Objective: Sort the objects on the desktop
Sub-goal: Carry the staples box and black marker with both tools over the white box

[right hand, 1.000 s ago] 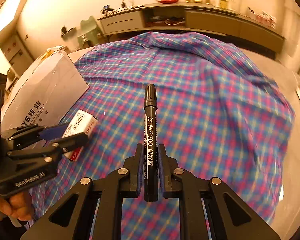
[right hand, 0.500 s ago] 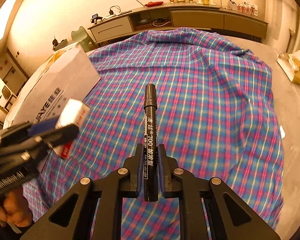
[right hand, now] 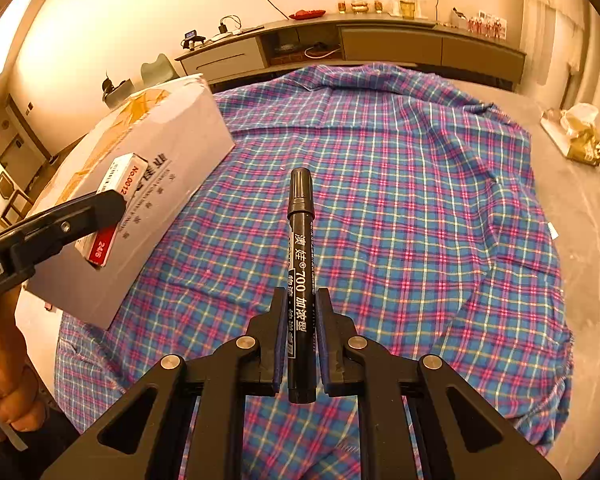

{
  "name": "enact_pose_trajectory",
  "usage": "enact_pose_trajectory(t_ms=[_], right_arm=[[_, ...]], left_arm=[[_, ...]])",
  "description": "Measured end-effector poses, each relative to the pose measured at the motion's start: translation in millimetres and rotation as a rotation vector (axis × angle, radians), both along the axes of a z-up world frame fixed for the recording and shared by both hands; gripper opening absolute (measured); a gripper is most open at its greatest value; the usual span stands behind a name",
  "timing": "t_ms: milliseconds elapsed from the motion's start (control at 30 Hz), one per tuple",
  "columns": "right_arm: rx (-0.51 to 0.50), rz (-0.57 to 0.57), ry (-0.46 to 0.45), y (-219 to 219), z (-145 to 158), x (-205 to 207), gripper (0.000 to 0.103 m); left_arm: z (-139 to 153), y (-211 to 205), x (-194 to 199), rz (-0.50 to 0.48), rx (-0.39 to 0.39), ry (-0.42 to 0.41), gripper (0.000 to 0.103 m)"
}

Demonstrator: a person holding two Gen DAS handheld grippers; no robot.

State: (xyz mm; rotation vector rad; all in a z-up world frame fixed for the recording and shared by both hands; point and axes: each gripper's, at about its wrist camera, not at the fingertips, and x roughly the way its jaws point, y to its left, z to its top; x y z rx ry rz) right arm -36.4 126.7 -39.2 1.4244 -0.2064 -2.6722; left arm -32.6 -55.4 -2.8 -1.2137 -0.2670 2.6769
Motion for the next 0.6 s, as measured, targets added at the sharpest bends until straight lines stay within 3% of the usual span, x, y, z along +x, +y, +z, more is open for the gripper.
enact_pose_trajectory(t_ms=[600], right_arm=[[0.088,0.052,0.075,-64.1,44.3,23.8,0.015]], left_arm=[[23.7,-47.8,31.4,0.018,0.094,0.075,0.038]])
